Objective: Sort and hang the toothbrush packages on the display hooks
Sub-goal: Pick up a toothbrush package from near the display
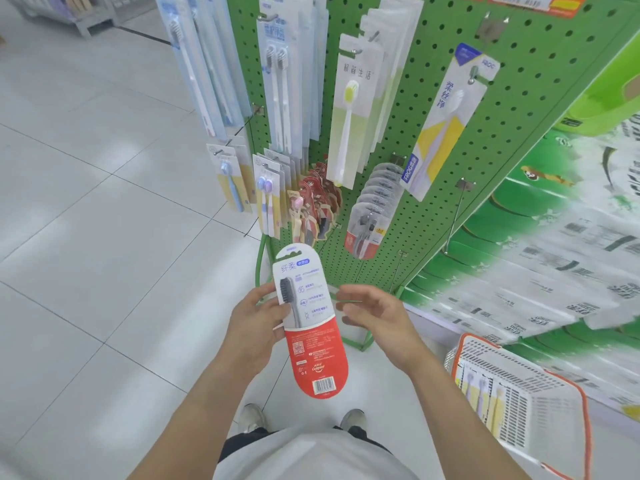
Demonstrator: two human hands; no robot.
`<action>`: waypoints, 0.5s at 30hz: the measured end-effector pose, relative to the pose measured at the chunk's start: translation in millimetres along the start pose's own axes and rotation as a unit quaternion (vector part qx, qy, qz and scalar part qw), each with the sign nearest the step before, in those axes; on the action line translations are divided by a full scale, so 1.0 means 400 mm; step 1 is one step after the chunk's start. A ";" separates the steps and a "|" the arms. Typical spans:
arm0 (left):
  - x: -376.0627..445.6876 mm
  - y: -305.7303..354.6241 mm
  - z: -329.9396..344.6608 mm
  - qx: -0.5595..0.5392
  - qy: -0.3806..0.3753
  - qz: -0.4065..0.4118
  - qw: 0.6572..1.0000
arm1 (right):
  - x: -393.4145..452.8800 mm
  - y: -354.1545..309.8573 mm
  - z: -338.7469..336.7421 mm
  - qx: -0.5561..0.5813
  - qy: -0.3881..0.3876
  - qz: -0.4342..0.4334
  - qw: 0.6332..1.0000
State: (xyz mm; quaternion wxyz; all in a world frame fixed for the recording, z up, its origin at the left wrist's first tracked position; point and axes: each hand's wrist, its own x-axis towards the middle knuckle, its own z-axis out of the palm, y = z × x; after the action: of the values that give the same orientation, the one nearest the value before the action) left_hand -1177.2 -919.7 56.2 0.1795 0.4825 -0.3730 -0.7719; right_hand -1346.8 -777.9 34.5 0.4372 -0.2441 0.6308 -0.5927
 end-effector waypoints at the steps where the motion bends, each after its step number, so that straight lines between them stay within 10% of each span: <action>1: -0.005 0.002 0.008 0.012 -0.009 0.008 1.000 | 0.000 -0.001 0.007 0.011 -0.017 0.014 1.000; 15: -0.044 0.018 0.076 0.146 -0.012 0.119 0.982 | -0.030 -0.013 0.018 0.050 -0.106 0.086 0.989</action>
State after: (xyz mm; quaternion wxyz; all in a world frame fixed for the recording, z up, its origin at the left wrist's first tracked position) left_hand -1196.1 -901.0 79.9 0.1934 0.4459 -0.5387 -0.6882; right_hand -1335.9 -772.9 43.0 0.5627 -0.2283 0.5692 -0.5543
